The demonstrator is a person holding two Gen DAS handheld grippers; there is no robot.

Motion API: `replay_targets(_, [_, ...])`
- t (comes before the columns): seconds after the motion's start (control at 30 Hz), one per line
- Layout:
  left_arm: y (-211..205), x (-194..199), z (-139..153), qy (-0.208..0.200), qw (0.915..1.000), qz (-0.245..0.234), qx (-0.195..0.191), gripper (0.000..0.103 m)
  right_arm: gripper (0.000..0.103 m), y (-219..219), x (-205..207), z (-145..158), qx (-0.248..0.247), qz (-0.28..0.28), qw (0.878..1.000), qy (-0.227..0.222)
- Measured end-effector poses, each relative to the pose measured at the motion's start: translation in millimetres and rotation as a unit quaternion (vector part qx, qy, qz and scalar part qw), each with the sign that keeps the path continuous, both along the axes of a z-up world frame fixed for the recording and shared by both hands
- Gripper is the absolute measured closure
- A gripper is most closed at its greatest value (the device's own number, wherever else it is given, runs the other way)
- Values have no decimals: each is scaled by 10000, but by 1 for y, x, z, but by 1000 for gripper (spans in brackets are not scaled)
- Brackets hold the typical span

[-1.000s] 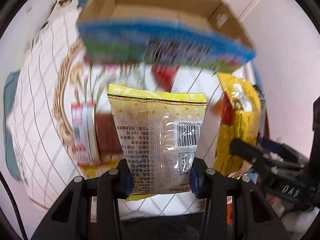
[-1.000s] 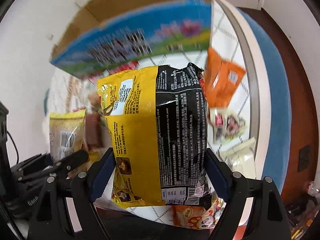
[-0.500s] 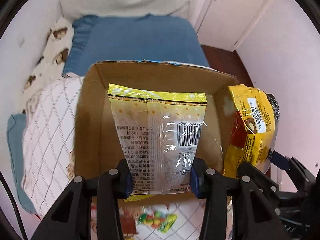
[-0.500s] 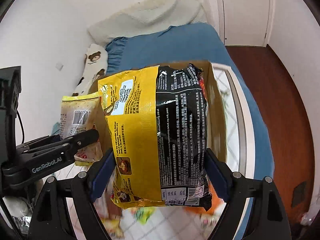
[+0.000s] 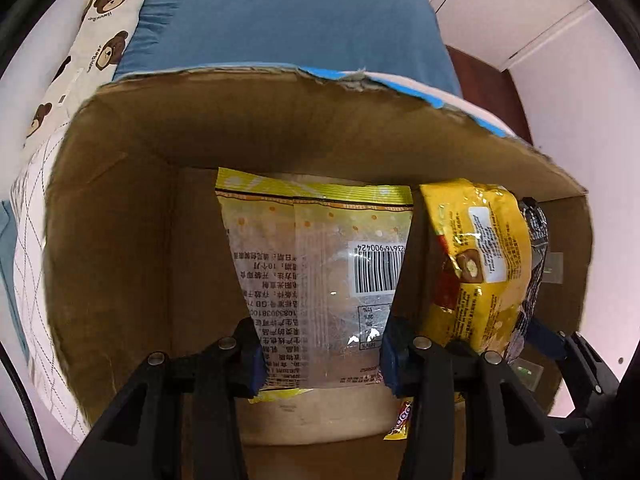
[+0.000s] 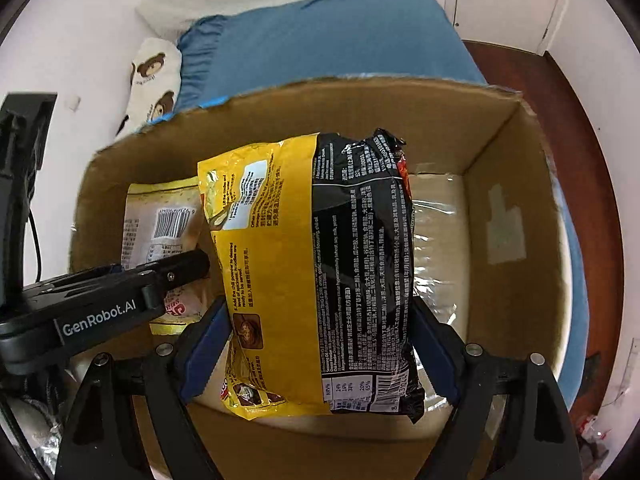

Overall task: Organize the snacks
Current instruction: 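Carry both bags into the cardboard box and open both tools, then grasp the yellow GUOBA bag with the left tool while the right grasps the panda bag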

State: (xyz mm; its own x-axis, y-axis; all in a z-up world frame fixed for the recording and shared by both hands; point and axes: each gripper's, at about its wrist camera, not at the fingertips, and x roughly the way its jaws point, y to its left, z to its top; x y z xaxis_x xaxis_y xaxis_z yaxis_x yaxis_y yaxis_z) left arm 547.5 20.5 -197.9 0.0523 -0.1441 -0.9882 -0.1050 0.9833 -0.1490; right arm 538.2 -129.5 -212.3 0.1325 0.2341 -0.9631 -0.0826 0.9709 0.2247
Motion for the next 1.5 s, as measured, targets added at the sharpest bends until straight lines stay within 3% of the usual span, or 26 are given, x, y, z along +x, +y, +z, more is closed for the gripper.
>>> replay_targets(0.03, [-3,1,0,-20,10000,-34,40,55,14,0,3,-5,6,40,10000,90])
replay_targets(0.1, [-5,2,-1,-80,9999,-105,102,28,12,2,8,-17,-17,42,9995,328])
replay_targets(0.13, [-5,3,-3,-88,9997,-158,138,9,4,1,8,-19,-52,39,9993,364])
replay_targets(0.17, [-5,3,-3,-117,9996,-182,158,8,2,1,9,-21,-99,59,9993,344])
replay_targets(0.37, [-1,-7,4,-242,9991,-186,304,7,2,-13,-2,-11,-391,80,9991,153])
replay_targets(0.5, [-12,-34,32,-519,9977,-177,406,7,2,-18,-13,1,-433,-12,9991,17])
replay_targets(1.0, [-4,-128,128,-1912,9792,-15,680,8,2,-5,-92,97,-689,29,9899,-1236])
replay_targets(1.33, [0,-188,173,-2434,9680,-9,609,8,2,-10,-167,151,-316,-95,9843,-1735])
replay_targets(1.5, [3,-229,175,-2378,9701,45,488,7,2,-16,-208,160,-9,-194,9862,-1644])
